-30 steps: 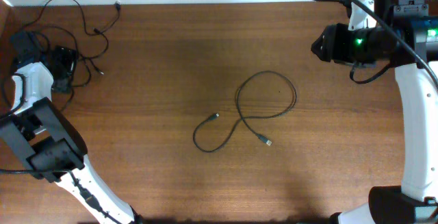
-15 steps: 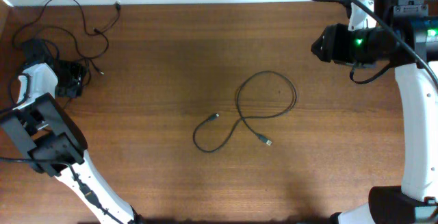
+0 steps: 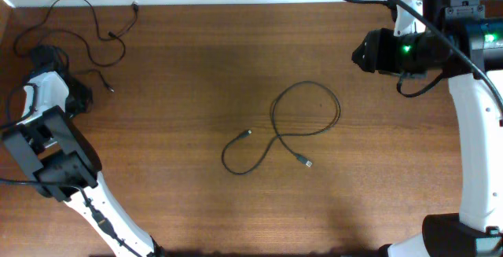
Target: Untangle cables
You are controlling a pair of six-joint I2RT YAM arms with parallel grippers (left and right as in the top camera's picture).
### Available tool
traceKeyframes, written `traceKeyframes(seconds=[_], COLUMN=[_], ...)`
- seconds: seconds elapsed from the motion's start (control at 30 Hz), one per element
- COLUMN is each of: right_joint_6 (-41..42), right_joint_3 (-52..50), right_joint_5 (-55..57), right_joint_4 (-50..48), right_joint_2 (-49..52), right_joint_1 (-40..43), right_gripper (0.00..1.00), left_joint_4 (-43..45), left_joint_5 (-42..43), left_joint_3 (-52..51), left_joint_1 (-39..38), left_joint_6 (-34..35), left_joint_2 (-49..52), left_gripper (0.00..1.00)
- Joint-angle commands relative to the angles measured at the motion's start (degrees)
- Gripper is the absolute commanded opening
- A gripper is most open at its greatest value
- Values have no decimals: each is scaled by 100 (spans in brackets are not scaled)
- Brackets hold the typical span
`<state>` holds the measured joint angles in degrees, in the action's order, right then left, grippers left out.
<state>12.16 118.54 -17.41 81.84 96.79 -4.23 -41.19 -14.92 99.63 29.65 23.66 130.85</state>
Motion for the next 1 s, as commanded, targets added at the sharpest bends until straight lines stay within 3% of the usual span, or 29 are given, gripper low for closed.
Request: traceKeyframes(seconds=[0.0, 0.17, 0.3, 0.33, 0.4, 0.5, 0.63, 0.83, 0.97], right_joint_6=[13, 13, 13, 13, 13, 13, 13, 13, 13], right_joint_3=[-26, -26, -26, -26, -26, -26, -26, -26, -26], right_joint_5=[11, 11, 13, 11, 11, 9, 9, 11, 11], right_joint_4=[-15, -17, -20, -20, -20, -17, -15, -15, -17], right_joint_2=[13, 13, 13, 13, 13, 13, 13, 13, 13], right_joint_1=[-31, -31, -31, -31, -31, -31, -31, -31, -31], right_gripper=[52, 52, 53, 53, 53, 53, 53, 53, 53], left_joint_4=[-22, 168, 190, 190, 179, 11, -278, -341, -380], left_joint_5=[-1261, -1451, -1451, -1449, -1449, -1185, 44, 1051, 1115], left_joint_3=[-37, -13, 44, 79, 210, 544, 1113, 1464, 1464], left_joint_1=[50, 192, 289, 306, 304, 299, 299, 299, 302], left_joint_6=[-710, -1263, -1268, -1268, -1268, -1268, -1266, -1266, -1263], left_joint_2=[131, 131, 131, 131, 127, 107, 24, -219, -313], left_gripper=[3, 6, 9, 22, 62, 76, 96, 100, 99])
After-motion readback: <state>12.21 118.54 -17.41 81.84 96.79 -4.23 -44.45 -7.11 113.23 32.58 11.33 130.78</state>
